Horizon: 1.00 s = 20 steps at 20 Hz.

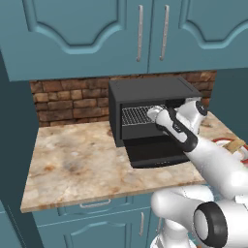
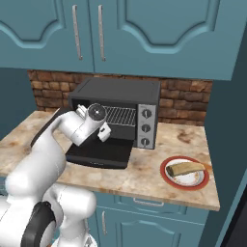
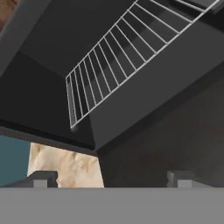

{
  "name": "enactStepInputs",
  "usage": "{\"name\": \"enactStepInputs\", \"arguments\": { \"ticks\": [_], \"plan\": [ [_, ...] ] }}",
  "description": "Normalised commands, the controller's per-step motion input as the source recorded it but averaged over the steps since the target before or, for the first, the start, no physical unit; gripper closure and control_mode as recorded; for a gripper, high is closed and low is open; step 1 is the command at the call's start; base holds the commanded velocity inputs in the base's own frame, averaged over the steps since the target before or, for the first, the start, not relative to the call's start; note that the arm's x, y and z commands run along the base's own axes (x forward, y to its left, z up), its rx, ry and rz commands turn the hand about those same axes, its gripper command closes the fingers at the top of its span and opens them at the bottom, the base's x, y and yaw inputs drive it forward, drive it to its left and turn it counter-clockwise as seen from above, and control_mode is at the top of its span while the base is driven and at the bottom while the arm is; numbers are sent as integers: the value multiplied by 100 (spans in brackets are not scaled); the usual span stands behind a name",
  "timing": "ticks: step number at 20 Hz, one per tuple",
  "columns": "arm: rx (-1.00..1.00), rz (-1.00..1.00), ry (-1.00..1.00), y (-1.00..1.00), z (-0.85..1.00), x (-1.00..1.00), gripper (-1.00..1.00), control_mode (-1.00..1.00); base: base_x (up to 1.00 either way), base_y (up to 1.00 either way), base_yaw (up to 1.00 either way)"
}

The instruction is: Pull the toaster oven rack outwards. Pick up the baguette from the plate and place it on the toaster oven rack. Close the toaster oven door fully and set the temperature to the lowest setting.

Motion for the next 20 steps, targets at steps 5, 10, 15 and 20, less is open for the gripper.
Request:
{"name": "enactStepInputs", "arguments": {
  "ticks": [5, 10, 15, 20],
  "plan": [
    [0, 0, 0, 0, -20, 16, -100, -100, 0, 0, 0],
    [0, 0, -1, 0, -41, 20, -100, -100, 0, 0, 0],
    [7, 0, -9, 0, -21, 21, -100, -100, 0, 0, 0],
    [10, 0, -7, 0, 0, 28, -100, -100, 0, 0, 0]
  ]
}}
